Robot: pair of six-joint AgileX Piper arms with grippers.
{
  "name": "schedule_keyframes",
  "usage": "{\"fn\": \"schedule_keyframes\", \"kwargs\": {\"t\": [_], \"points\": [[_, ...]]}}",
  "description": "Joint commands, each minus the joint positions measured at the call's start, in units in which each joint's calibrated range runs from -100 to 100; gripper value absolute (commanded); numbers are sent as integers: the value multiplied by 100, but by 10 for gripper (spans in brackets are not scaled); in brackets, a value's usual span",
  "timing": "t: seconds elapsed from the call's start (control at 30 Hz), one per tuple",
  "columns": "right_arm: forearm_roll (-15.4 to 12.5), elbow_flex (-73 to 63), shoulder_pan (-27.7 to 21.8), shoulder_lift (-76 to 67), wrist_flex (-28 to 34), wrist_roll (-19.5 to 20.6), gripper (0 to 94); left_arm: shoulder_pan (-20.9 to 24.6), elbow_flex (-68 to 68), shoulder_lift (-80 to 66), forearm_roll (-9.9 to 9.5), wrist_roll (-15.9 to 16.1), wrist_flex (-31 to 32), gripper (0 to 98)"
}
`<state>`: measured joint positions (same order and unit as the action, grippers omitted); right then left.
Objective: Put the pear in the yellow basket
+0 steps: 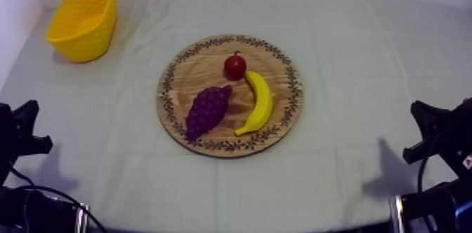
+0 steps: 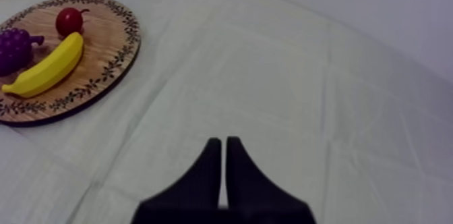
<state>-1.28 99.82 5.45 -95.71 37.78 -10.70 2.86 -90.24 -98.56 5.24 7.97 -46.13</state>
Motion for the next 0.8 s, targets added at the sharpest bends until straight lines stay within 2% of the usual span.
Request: {"fn": "schedule_keyframes", "kwargs": {"t": [0.0, 0.13, 0.23, 0.77], "points": [[-1, -5, -1, -4, 4, 2, 4, -25, -340, -68, -176, -508, 67, 0], [-1, -5, -1, -4, 4, 0, 4, -42, -482, -106, -364, -657, 75, 0], [-1, -5, -1, -4, 4, -3, 4, -35, -513, -114, -419, -701, 75, 0], [-1, -5, -1, -4, 4, -3, 4, -22, -541, -118, -448, -736, 76, 0]]}}
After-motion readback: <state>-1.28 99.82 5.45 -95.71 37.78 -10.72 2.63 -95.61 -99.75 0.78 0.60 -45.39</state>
